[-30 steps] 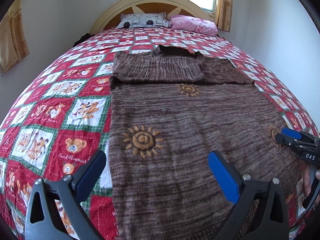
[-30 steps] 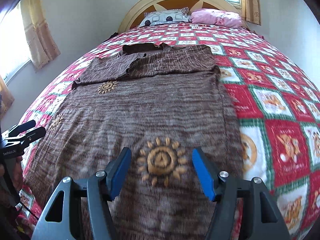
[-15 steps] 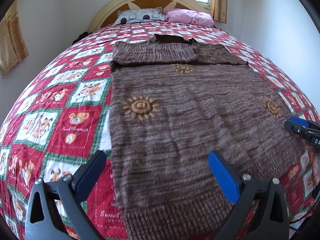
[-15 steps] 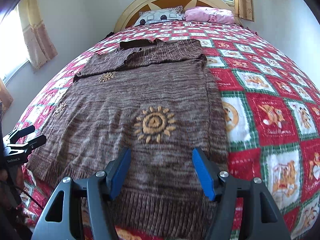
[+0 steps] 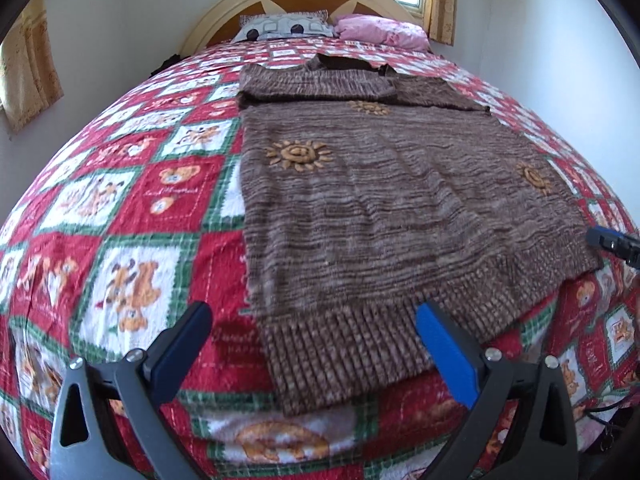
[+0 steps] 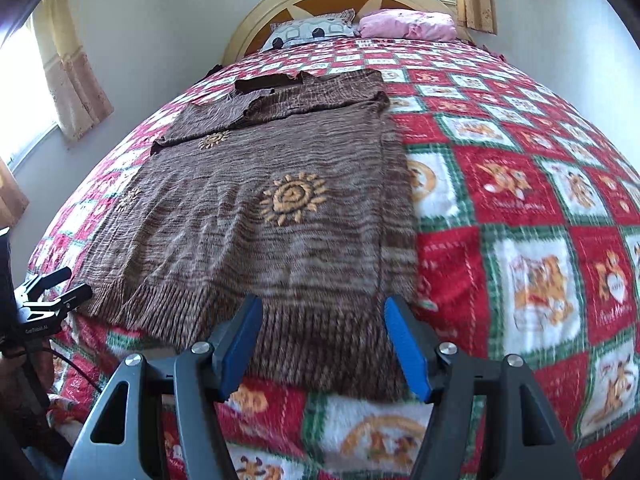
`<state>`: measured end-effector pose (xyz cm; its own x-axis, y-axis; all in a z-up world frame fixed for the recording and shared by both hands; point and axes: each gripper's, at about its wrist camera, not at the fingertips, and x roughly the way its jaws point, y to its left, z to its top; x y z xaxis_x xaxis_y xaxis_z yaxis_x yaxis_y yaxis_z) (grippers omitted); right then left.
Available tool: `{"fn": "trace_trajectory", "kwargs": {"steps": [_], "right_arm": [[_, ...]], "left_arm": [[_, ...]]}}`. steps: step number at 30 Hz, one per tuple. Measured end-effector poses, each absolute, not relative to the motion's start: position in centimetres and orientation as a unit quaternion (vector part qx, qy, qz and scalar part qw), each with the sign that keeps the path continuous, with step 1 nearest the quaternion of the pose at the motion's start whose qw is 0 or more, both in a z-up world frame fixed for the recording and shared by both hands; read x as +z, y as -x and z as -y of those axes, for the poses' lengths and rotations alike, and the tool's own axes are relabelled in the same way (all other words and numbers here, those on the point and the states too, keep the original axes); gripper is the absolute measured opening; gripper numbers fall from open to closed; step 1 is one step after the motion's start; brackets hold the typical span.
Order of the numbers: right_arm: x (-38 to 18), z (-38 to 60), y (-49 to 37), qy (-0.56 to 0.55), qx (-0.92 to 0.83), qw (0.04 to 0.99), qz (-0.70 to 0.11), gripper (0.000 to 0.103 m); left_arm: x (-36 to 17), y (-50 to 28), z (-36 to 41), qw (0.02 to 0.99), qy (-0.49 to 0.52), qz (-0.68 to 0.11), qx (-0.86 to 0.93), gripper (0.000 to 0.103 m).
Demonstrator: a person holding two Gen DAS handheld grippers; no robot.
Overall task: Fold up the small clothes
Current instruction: 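Lower both tools to the ribbed hem of the sweater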
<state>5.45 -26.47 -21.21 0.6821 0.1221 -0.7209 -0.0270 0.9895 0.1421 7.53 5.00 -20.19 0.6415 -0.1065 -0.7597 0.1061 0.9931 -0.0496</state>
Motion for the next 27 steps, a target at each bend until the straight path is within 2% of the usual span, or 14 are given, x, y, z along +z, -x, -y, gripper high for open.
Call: {"fn": "trace_trajectory", "kwargs": {"steps": [14, 18, 20, 27], "right_arm": [[-21.9, 29.5, -3.9, -0.109, 0.035, 0.912, -0.393, 0.064], [-22.0, 29.9, -3.9, -0.127, 0.044, 0.912, -0.387, 0.064], [-22.1, 30.2, -3.9, -0.134, 0.048, 0.911, -0.386, 0.064], [-22.1, 30.2, -3.8, -0.136, 0.054, 0.912, -0.384, 0.064]], "left_arm": [[-20.7, -6.5, -7.2, 0.904, 0.063, -0.416, -0.072, 0.096], [-20.4, -5.8, -7.7, 0.908, 0.093, -0.402, -0.073, 0.075], [-20.3, -5.6, -7.4, 0.908, 0.093, -0.401, -0.076, 0.067], [-20.7, -5.3, -7.1, 0.915, 0.084, -0.388, -0.076, 0.067]]}}
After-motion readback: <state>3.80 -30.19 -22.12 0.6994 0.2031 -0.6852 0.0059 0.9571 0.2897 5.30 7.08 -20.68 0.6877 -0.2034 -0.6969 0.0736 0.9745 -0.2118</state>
